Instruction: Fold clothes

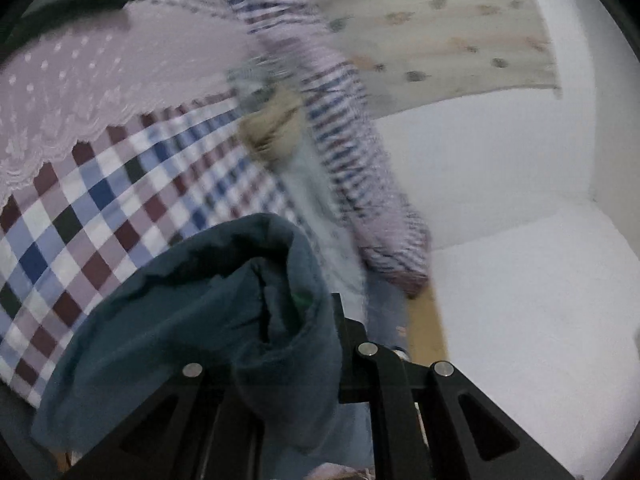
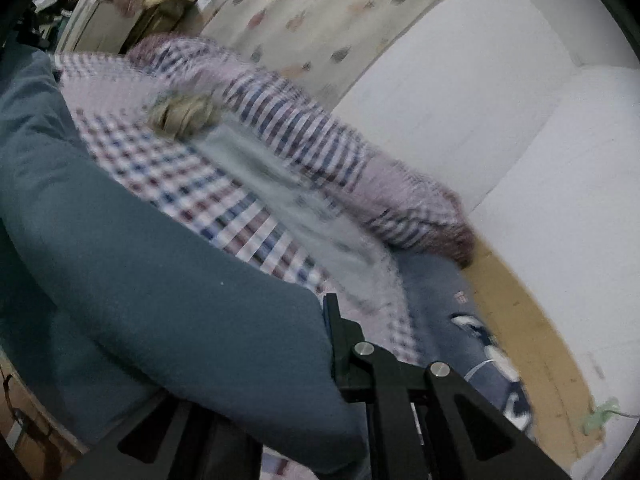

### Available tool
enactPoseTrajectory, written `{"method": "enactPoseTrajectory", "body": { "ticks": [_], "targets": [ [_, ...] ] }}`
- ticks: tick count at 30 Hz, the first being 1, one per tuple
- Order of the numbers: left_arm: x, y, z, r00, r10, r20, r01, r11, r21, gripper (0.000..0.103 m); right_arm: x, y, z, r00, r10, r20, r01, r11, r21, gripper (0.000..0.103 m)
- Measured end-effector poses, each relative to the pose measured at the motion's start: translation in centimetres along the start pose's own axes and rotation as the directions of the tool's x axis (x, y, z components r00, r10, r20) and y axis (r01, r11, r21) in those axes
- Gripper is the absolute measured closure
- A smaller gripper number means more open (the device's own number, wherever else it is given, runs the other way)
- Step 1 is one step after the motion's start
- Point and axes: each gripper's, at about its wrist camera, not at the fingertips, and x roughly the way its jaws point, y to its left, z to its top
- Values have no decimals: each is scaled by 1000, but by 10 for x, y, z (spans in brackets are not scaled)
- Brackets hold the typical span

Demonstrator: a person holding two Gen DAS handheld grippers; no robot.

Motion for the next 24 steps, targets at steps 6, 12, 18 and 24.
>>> {"method": "enactPoseTrajectory", "body": {
  "ticks": [6, 12, 18, 24],
  "targets": [
    [72, 8, 37, 992, 118, -42, -119, 993, -18, 95, 79, 2, 7, 991, 100, -93, -101, 995, -2, 98],
    [153, 54, 75, 953, 252, -170, -280, 946, -164, 94, 189, 3, 2, 881, 376, -287, -350, 926, 139, 97],
    [157, 65, 82, 977, 164, -136, -191, 958, -212, 71, 254, -13, -18, 778, 540, -321, -390, 816, 427, 67],
    [103, 43, 92, 995, 74, 69, -65, 990, -125, 31, 256, -47, -35, 848, 457, -269, -222, 767, 602, 30]
  ]
}}
